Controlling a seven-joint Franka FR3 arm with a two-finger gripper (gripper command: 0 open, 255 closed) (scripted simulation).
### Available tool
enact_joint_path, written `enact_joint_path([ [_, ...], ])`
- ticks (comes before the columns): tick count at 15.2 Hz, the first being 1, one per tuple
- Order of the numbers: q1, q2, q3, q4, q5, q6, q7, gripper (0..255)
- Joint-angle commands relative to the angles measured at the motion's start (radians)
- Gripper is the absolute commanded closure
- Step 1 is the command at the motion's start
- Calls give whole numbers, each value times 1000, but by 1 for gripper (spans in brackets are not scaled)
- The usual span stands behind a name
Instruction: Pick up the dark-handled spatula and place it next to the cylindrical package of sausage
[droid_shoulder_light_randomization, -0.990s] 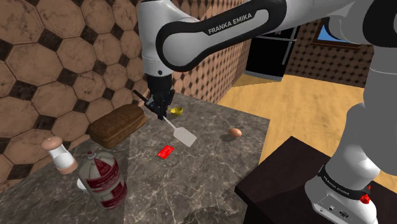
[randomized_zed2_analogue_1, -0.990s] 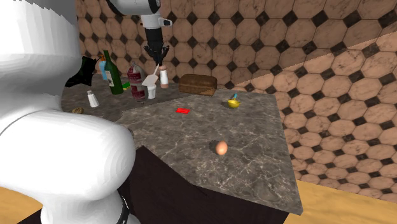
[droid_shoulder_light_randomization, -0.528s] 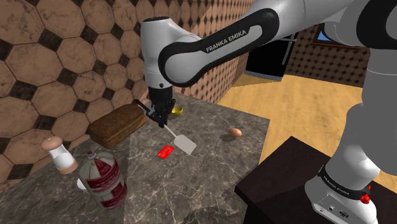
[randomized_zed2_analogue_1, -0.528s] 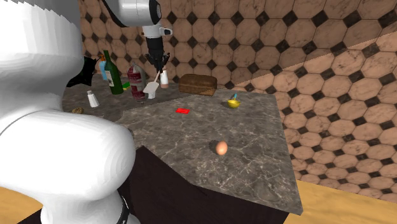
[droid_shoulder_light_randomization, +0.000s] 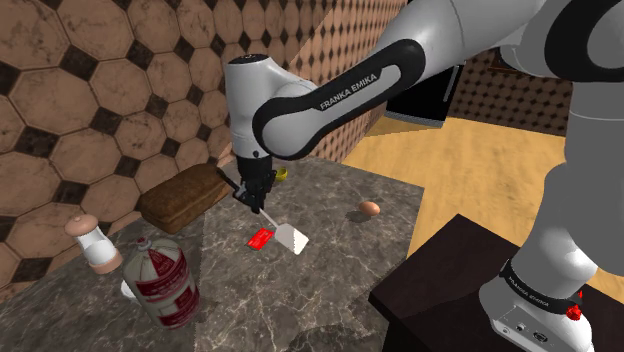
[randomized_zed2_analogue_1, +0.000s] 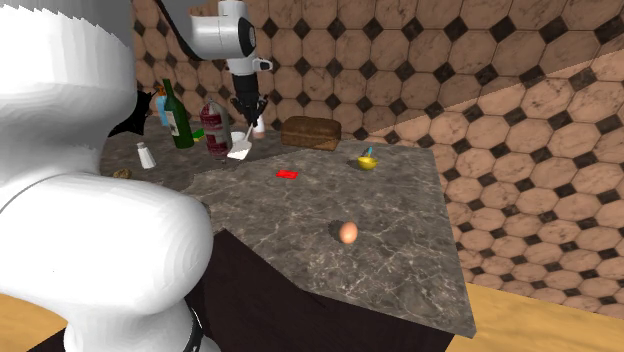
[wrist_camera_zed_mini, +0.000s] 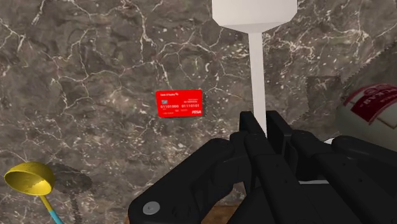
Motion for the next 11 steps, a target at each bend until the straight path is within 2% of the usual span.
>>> enact_joint_path([
  [1, 1, 12, -2, -11, -4, 23, 3, 255],
  [11, 8, 81, -12, -51, -25, 131, 18, 255],
])
